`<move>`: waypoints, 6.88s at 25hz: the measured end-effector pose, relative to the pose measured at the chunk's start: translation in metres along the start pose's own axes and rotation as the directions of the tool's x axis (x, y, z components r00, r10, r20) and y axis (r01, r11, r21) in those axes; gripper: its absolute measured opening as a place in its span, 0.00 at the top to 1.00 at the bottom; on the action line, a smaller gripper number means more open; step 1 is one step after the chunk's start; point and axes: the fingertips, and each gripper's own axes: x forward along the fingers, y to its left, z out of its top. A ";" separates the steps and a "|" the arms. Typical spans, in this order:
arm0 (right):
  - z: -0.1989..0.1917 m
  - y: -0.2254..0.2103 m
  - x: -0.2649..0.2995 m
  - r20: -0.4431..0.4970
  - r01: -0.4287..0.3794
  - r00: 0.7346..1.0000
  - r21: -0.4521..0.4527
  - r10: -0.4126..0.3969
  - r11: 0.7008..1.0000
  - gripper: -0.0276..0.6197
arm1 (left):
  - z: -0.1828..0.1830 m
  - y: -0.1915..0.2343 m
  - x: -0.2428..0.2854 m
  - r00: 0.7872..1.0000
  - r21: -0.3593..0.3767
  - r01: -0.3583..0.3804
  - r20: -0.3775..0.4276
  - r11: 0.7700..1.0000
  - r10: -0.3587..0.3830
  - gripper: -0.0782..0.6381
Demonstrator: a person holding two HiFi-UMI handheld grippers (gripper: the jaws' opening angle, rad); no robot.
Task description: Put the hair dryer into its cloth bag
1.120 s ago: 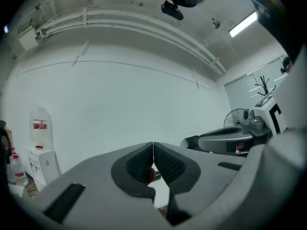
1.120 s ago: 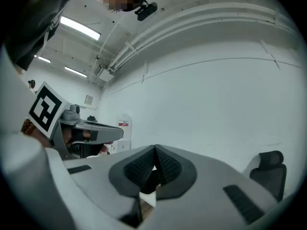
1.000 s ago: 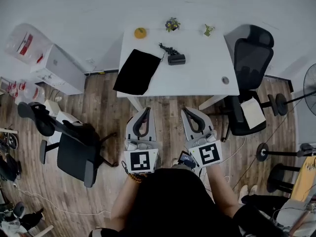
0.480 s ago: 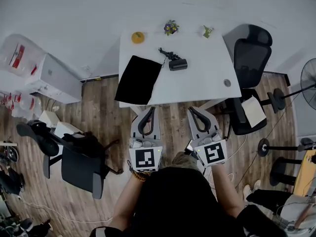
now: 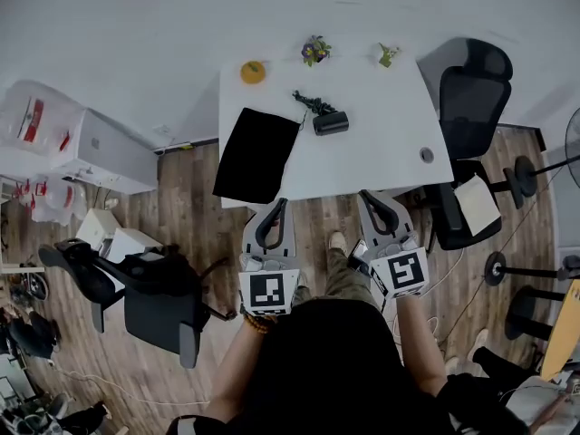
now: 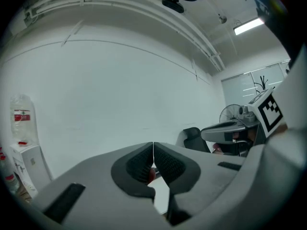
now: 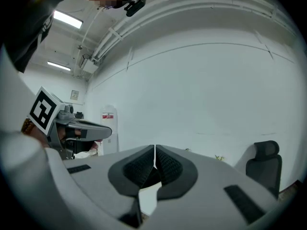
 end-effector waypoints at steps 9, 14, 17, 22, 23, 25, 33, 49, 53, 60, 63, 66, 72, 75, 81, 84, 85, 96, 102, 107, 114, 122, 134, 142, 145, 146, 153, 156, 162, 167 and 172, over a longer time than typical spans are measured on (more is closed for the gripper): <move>-0.008 -0.067 0.045 0.003 -0.124 0.992 0.019 0.124 0.992 0.91 | 0.007 -0.008 0.074 0.998 0.058 -0.049 -0.031 0.997 0.050 0.85; -0.014 -0.112 0.064 -0.001 -0.183 0.983 0.040 0.183 0.982 0.91 | 0.013 -0.013 0.117 0.994 0.068 -0.100 -0.038 0.993 0.103 0.85; -0.023 -0.135 0.073 -0.004 -0.206 0.979 0.046 0.206 0.978 0.91 | 0.004 -0.009 0.133 0.986 0.099 -0.137 -0.077 0.986 0.145 0.85; -0.035 -0.163 0.091 -0.026 -0.237 0.971 0.061 0.239 0.970 0.91 | -0.011 0.007 0.149 0.970 0.134 -0.181 -0.140 0.974 0.200 0.85; -0.036 -0.166 0.095 -0.028 -0.239 0.970 0.058 0.241 0.969 0.91 | -0.014 0.012 0.152 0.966 0.136 -0.188 -0.152 0.973 0.208 0.85; -0.037 -0.169 0.103 -0.033 -0.242 0.969 0.050 0.244 0.969 0.91 | -0.024 0.023 0.155 0.960 0.139 -0.195 -0.175 0.971 0.218 0.85; -0.026 -0.168 0.136 -0.064 -0.211 0.975 0.035 0.213 0.977 0.91 | -0.110 0.076 0.198 0.923 0.158 -0.133 -0.340 0.978 0.181 0.85; -0.024 -0.185 0.167 -0.157 0.028 0.987 0.016 -0.025 0.999 0.91 | -0.273 0.087 0.299 0.772 0.055 0.178 -0.627 0.983 -0.105 0.65; -0.031 -0.201 0.160 -0.151 0.107 0.983 0.034 -0.101 0.994 0.91 | -0.308 0.078 0.305 0.690 -0.001 0.179 -0.713 0.984 -0.126 0.58; -0.060 -0.226 0.145 -0.192 0.170 0.969 0.067 -0.155 0.983 0.91 | -0.358 0.071 0.307 0.595 0.023 0.176 -0.799 0.984 -0.087 0.56; -0.067 -0.230 0.143 -0.196 0.166 0.969 0.063 -0.151 0.984 0.91 | -0.368 0.073 0.309 0.576 0.046 0.171 -0.815 0.984 -0.062 0.58; -0.072 -0.234 0.143 -0.197 0.161 0.970 0.066 -0.146 0.985 0.91 | -0.370 0.064 0.309 0.565 0.057 0.189 -0.823 0.980 -0.061 0.68; -0.073 -0.237 0.143 -0.193 0.139 0.974 0.076 -0.122 0.987 0.91 | -0.370 0.037 0.298 0.553 0.074 0.261 -0.829 0.963 -0.087 0.83; -0.071 -0.239 0.141 -0.186 0.142 0.974 0.078 -0.126 0.987 0.91 | -0.364 0.018 0.277 0.544 0.103 0.392 -0.828 0.914 -0.140 0.83; -0.081 -0.241 0.132 -0.196 0.152 0.972 0.097 -0.131 0.984 0.91 | -0.364 -0.022 0.192 0.419 0.157 0.751 -0.864 0.641 -0.279 0.83; -0.084 -0.241 0.130 -0.205 0.151 0.970 0.101 -0.128 0.983 0.91 | -0.353 -0.016 0.180 0.448 0.155 0.734 -0.843 0.661 -0.299 0.75; -0.084 -0.240 0.130 -0.206 0.150 0.970 0.101 -0.127 0.984 0.91 | -0.344 -0.012 0.183 0.470 0.142 0.709 -0.825 0.691 -0.313 0.68; -0.073 -0.218 0.152 -0.188 0.099 0.979 0.090 -0.080 0.991 0.91 | -0.305 0.052 0.285 0.644 0.082 0.480 -0.709 0.873 -0.288 0.64; -0.071 -0.212 0.162 -0.193 0.082 0.979 0.085 -0.064 0.993 0.91 | -0.337 0.038 0.298 0.565 0.042 0.534 -0.761 0.844 -0.320 0.64; -0.070 -0.213 0.165 -0.196 0.087 0.978 0.091 -0.068 0.992 0.91 | -0.353 0.030 0.294 0.515 0.000 0.550 -0.787 0.835 -0.339 0.64; -0.066 -0.220 0.168 -0.179 0.100 0.981 0.104 -0.080 0.990 0.91 | -0.369 0.029 0.295 0.495 -0.012 0.530 -0.808 0.848 -0.320 0.68; -0.077 -0.223 0.161 -0.194 0.102 0.978 0.121 -0.077 0.987 0.91 | -0.357 0.033 0.294 0.512 0.008 0.525 -0.802 0.851 -0.308 0.80; -0.092 -0.204 0.172 -0.209 0.028 0.978 0.164 0.007 0.986 0.91 | -0.260 0.026 0.276 0.636 0.068 0.576 -0.663 0.814 -0.395 0.80; -0.152 -0.126 0.212 -0.242 -0.310 0.900 0.230 0.363 0.923 0.91 | -0.197 0.019 0.244 0.661 0.101 0.670 -0.531 0.735 -0.530 0.80; -0.174 -0.093 0.228 -0.248 -0.406 0.830 0.345 0.500 0.846 0.91 | -0.188 0.016 0.236 0.653 0.114 0.698 -0.506 0.707 -0.564 0.80; -0.181 -0.085 0.233 -0.253 -0.417 0.813 0.378 0.525 0.827 0.91 | -0.186 0.015 0.233 0.652 0.114 0.702 -0.500 0.703 -0.570 0.80; -0.201 -0.055 0.255 -0.181 -0.398 0.725 0.677 0.664 0.619 0.64 | -0.178 0.010 0.226 0.648 0.151 0.719 -0.497 0.678 -0.577 0.80; -0.196 -0.060 0.263 -0.103 -0.342 0.742 0.792 0.663 0.505 0.64 | -0.175 0.009 0.222 0.645 0.165 0.729 -0.488 0.664 -0.588 0.80; -0.193 -0.064 0.271 -0.033 -0.260 0.764 0.898 0.644 0.354 0.87 | -0.171 0.004 0.220 0.634 0.165 0.747 -0.471 0.644 -0.614 0.80; -0.201 -0.076 0.270 -0.186 -0.243 0.781 0.789 0.597 0.564 0.90 | -0.165 0.010 0.221 0.640 0.173 0.742 -0.469 0.647 -0.608 0.80; -0.212 -0.098 0.273 -0.351 -0.234 0.775 0.612 0.525 0.755 0.90 | -0.156 0.020 0.220 0.646 0.167 0.736 -0.463 0.656 -0.607 0.80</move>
